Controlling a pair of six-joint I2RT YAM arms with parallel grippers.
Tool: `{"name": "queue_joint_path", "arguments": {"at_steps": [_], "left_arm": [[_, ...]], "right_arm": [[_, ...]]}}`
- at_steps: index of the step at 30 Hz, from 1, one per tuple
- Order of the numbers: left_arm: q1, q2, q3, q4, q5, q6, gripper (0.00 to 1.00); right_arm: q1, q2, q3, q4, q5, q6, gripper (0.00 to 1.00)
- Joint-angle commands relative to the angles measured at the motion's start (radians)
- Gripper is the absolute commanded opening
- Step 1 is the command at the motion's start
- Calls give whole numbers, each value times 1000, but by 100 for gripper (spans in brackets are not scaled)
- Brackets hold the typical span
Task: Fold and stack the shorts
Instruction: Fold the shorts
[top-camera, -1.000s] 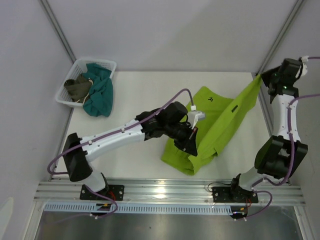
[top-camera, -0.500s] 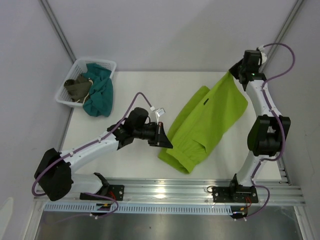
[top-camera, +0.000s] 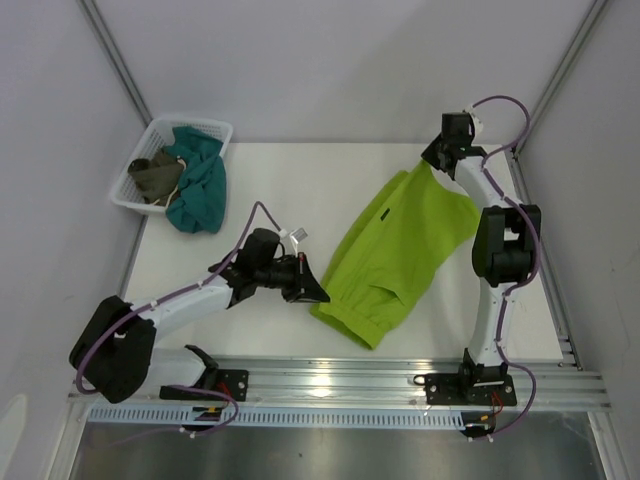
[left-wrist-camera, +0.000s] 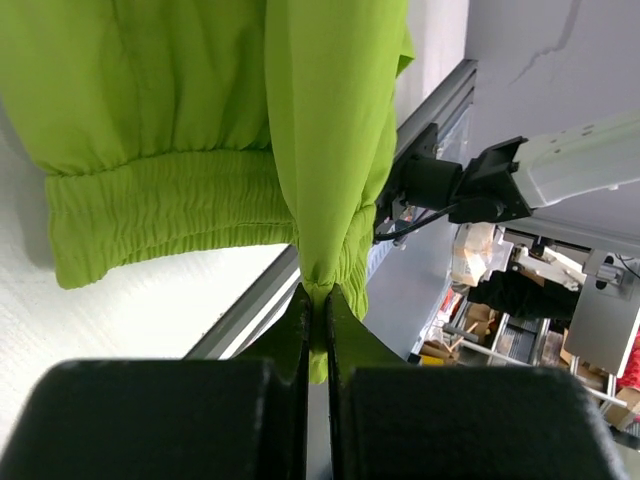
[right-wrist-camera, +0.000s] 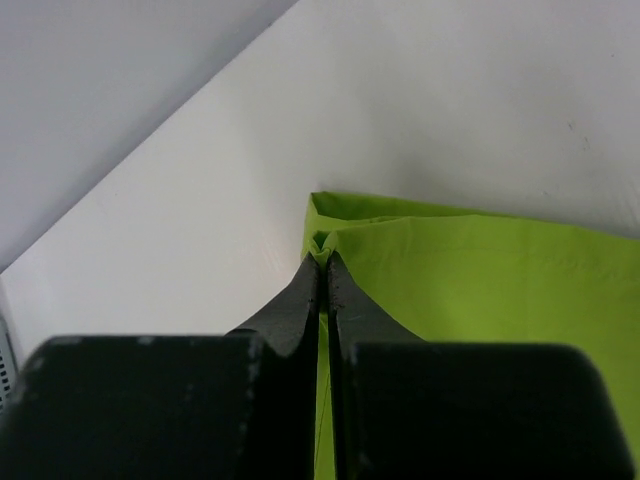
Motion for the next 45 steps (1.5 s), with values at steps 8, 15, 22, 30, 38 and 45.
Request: {"name": "queue_joint_path", "arguments": {"at_steps": [8, 15, 22, 30, 38, 45], "left_arm": [[3, 90, -3, -136, 6, 9, 0], [3, 159, 8, -181, -16, 30, 1], [5, 205, 29, -236, -69, 75, 1], [12, 182, 97, -296, -125, 108, 3], [44, 162, 95, -385, -221, 102, 36], [69, 50, 169, -491, -347, 131, 87]], "right_arm": [[-9, 140, 203, -46, 77, -57, 0], [-3, 209, 272, -52, 68, -83, 0], [21, 304, 394, -68, 53, -109, 0], [41, 306, 382, 29, 45, -107, 1], [44, 378, 479, -17, 38, -104, 47], [38, 338, 454, 17, 24, -115, 70]]}}
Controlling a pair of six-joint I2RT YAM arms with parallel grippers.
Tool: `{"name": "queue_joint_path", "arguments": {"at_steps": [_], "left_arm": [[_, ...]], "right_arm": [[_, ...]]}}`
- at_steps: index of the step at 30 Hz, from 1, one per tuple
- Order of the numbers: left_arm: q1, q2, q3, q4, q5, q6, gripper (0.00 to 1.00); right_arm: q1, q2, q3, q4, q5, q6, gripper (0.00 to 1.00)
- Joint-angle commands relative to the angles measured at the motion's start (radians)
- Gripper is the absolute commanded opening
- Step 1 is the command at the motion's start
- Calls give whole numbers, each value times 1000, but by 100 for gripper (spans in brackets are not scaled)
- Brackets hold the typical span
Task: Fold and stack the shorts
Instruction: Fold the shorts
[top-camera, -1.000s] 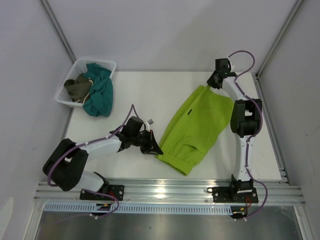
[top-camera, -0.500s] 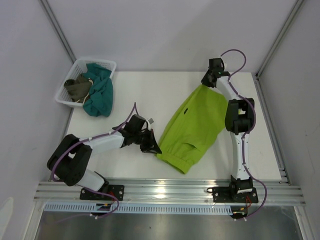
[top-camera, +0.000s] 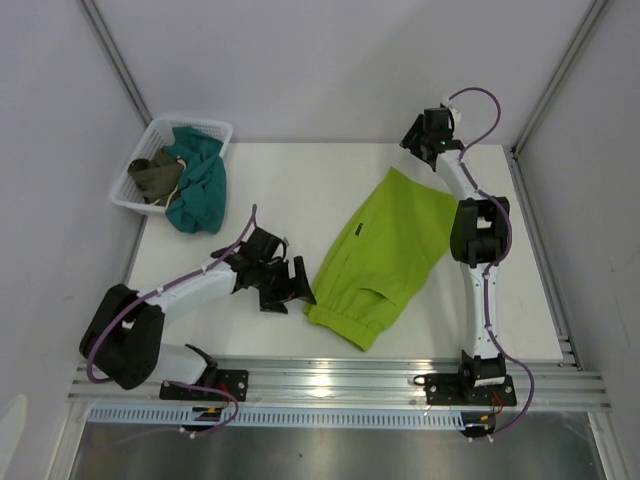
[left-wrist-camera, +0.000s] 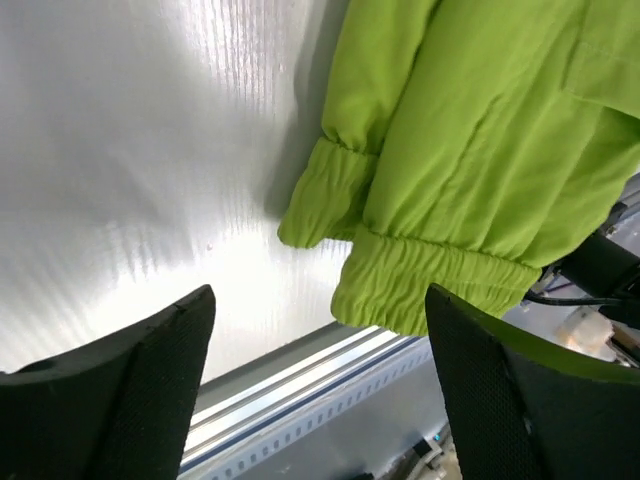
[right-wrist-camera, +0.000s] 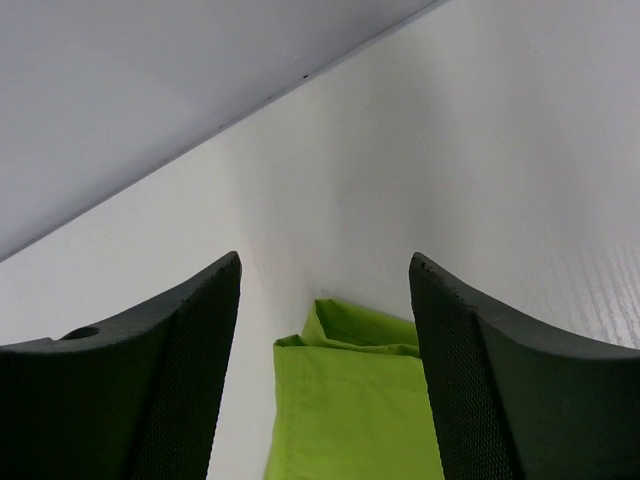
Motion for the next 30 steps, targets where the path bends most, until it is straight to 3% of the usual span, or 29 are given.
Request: {"name": "queue_joint_path", "arguments": {"at_steps": [1, 4, 9, 18, 26, 30], "left_arm": [[18, -78, 83, -84, -79, 27, 88], [22, -69, 179, -139, -103, 62, 90], [22, -45, 272, -185, -88, 156, 93], [24, -51, 206, -187, -32, 184, 99], [65, -75, 81, -55, 94, 40, 99], [85, -91, 54, -23, 133, -2, 100]], "right_arm": [[-6, -39, 25, 47, 3, -15, 70], [-13, -74, -6, 45, -30, -24, 71], [-39, -262, -234, 67, -114, -55, 70], [-24, -656, -628, -7, -263, -127, 66], [102, -997, -952, -77, -410, -170, 53], [255, -1148, -1059, -154, -439, -176, 50]]}}
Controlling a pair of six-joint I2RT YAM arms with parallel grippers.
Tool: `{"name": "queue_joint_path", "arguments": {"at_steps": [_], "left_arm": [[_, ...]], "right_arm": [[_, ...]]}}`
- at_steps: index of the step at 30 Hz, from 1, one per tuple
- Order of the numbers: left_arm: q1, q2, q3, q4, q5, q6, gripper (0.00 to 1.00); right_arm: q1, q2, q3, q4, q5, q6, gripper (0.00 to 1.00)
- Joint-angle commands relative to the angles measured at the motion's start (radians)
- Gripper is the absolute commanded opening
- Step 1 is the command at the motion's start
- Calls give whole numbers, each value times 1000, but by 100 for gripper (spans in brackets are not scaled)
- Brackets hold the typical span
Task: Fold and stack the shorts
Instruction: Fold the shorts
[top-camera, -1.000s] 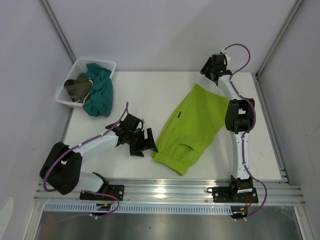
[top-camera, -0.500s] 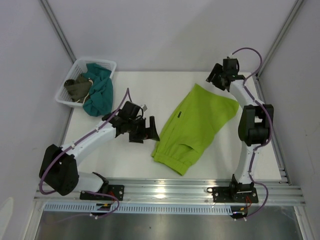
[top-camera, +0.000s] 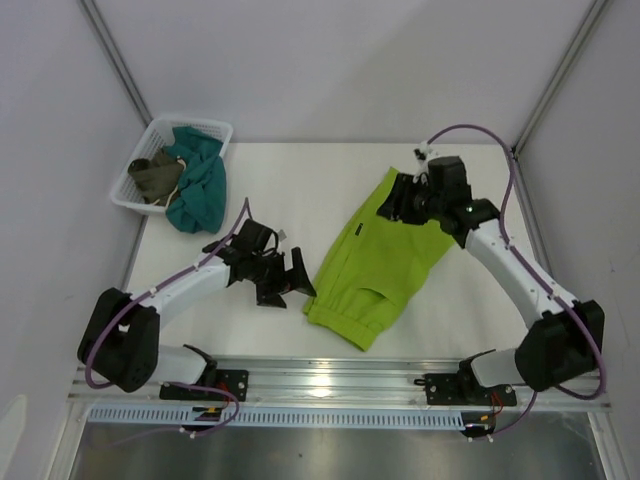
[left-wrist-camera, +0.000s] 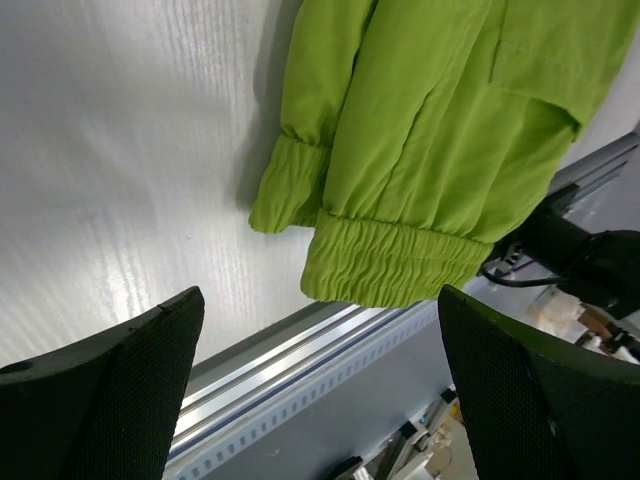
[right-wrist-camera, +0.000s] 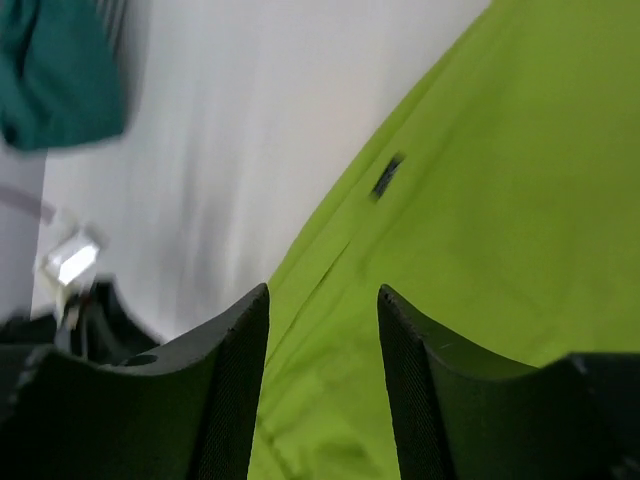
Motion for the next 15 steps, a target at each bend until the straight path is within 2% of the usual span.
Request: {"name": "queue_joint_path", "arguments": {"at_steps": [1, 3, 4, 6, 8, 11, 15], "left_arm": [[22, -52, -15, 75, 69, -74, 99], [25, -80, -30, 90, 67, -89, 99], [27, -90, -41, 96, 67, -106, 99], [33, -115, -64, 118, 69, -125, 99], [48, -126, -69, 116, 69, -137, 99], [88, -135, -78, 119, 88, -146, 99], [137, -117, -46, 55, 101, -119, 99]], "right_arm": [[97, -124, -80, -80, -80, -23, 50], [149, -219, -138, -89, -114, -12, 50], [166, -245, -154, -105, -137, -12, 55], [224, -308, -187, -135, -151, -1, 57], [273, -346, -209, -156, -133, 6, 53], [364, -370, -258, -164, -134, 14, 54], [514, -338, -244, -231, -7, -21, 60]]}}
